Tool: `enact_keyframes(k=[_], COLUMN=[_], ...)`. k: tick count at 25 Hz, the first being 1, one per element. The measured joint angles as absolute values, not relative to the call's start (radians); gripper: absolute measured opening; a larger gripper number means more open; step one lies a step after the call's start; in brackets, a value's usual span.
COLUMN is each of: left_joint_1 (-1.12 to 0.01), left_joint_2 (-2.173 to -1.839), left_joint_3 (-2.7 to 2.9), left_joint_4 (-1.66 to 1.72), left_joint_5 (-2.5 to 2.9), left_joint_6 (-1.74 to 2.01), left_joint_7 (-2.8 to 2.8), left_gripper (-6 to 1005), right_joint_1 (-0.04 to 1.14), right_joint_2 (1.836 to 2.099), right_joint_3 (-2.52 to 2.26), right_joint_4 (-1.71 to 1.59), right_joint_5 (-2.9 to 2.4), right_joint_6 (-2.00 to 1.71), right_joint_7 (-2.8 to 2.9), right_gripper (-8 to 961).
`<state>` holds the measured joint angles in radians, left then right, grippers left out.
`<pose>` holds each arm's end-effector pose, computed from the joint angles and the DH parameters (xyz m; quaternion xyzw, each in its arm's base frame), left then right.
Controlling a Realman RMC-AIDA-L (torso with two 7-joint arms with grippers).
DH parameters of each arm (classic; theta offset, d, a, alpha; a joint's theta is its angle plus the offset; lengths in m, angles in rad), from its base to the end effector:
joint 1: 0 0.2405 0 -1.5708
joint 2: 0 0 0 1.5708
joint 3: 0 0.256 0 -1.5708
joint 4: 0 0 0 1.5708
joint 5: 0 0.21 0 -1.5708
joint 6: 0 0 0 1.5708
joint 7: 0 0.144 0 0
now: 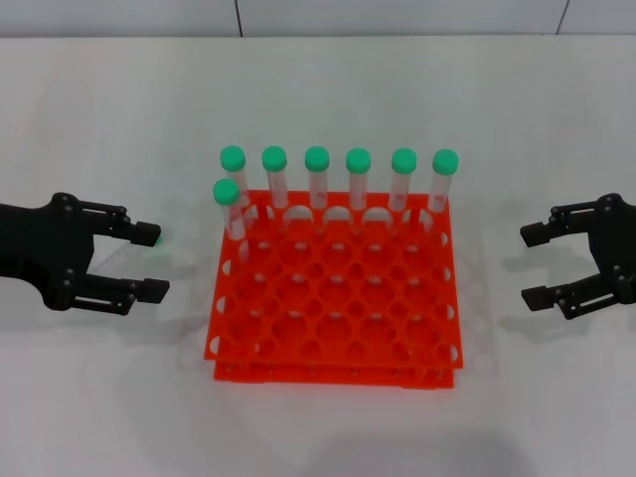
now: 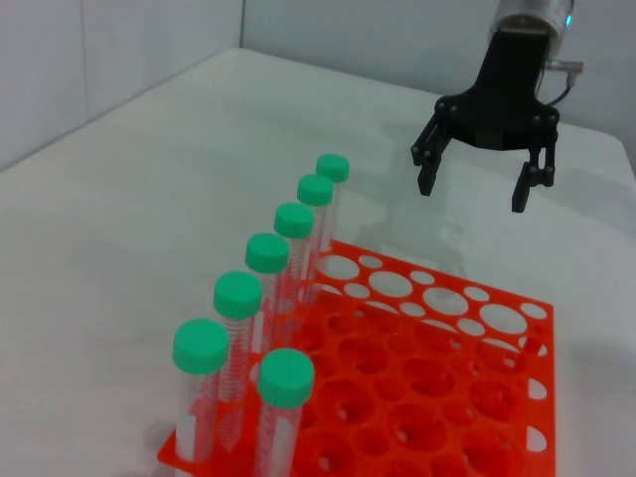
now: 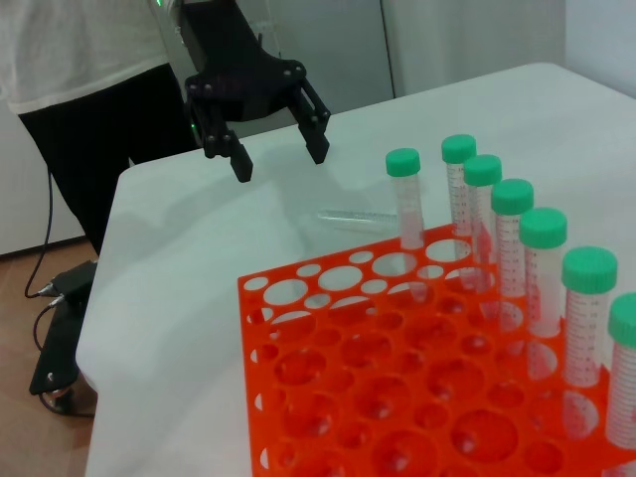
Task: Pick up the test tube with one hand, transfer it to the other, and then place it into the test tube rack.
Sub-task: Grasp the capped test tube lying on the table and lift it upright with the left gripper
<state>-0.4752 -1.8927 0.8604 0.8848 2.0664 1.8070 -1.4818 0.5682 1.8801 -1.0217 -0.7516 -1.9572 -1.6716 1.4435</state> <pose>-0.2752 0.3123 0.0776 -0.9831 -0.1439 -0.1007 0.0508 0.2529 0.3388 0.0468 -0.9874 0.1110 0.1066 0.0359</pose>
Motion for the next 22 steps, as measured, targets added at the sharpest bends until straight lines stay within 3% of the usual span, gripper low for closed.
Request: enact_keyframes(k=[14,22], left_joint_1=[-0.486,-0.486], left_joint_2=[-1.899,-1.905], left_joint_3=[0.854,0.854], left_joint_4=[0.885,0.885], left_joint_5=[2.081,2.081], left_joint_6=[1.800,1.789], left_joint_7=[-1.493,-1.496], left_gripper=[692,691], right_joint_1=[0.568,0.564], right_joint_2=[1.883,1.898], right_joint_3=[-1.021,-1.015], right_joint_4=[-0.752,-0.752], right_joint_5=[-1.959,-1.959], right_joint_6=[-1.670,-1.656], right_joint_7=[1.438,1.434], right_gripper=[821,818])
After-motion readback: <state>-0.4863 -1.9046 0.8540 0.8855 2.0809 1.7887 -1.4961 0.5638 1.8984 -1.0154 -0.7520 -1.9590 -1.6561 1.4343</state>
